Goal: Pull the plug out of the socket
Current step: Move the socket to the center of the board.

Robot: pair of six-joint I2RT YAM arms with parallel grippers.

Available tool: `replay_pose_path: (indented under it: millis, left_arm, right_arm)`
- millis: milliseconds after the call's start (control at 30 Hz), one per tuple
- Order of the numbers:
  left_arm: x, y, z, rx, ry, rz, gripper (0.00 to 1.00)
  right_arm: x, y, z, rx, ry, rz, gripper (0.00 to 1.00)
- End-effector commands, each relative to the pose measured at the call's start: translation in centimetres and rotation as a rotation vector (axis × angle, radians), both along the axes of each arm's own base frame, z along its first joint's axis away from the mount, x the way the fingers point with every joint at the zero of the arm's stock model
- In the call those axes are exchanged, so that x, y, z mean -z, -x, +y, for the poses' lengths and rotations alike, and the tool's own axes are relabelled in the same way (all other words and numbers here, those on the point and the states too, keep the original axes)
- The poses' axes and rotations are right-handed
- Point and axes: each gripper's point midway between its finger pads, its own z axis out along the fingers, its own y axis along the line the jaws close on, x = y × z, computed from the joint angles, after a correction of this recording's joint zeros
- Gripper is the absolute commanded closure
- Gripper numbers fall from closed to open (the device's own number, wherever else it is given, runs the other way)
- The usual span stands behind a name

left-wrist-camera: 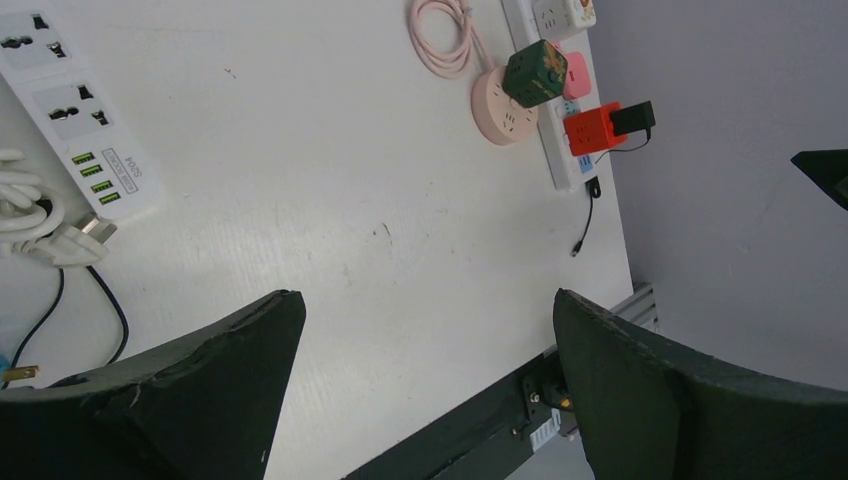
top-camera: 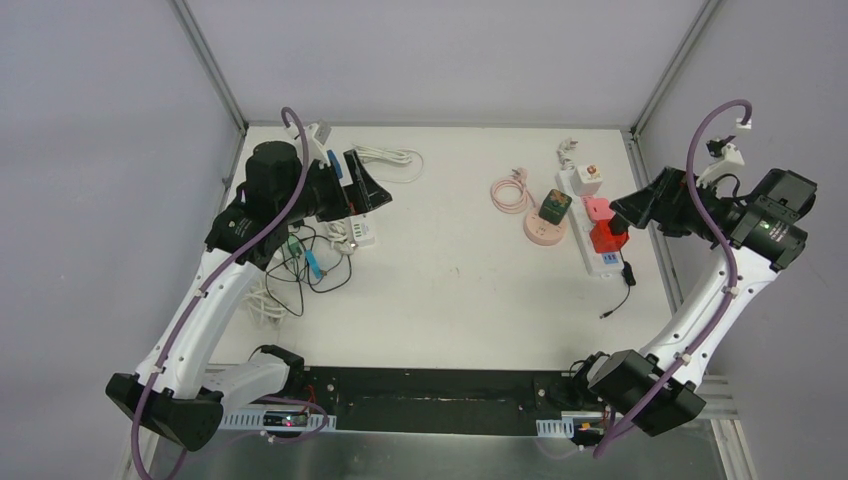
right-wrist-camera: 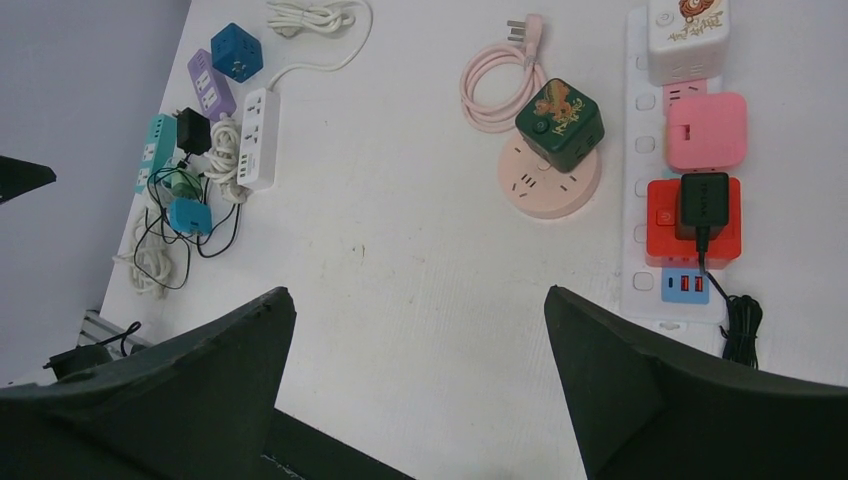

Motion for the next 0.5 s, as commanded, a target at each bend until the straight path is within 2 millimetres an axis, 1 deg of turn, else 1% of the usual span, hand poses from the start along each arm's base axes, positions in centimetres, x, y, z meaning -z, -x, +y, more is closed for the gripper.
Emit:
replay_pose_path:
  millis: [0, 100, 267, 467]
  left_arm:
    - [-1.1, 0.5, -0.1, 0.009, 0.042, -0.020, 0.01]
    - [-1.0, 0.2, -0.6, 0.023, 0.059, -0.007, 0.01]
    - [-0.6, -0.2, -1.8, 0.060, 0.107, 0.040, 0.01]
    - [-0.2, -0.5, -2.5, 0.069, 0.152, 0.076, 0.01]
  right_arm:
    - [-0.5, -0.2, 0.1, -0.020, 0.001, -0.043, 0.00]
    - [0.0, -0.3, 0.1, -0.026, -0.012, -0.032, 0.00]
    - [1.1, 0.0, 1.0, -0.071, 0.009, 0.001, 0.00]
    - [3.0, 0.1, 3.2, -0.164, 0.069, 0.068, 0.00]
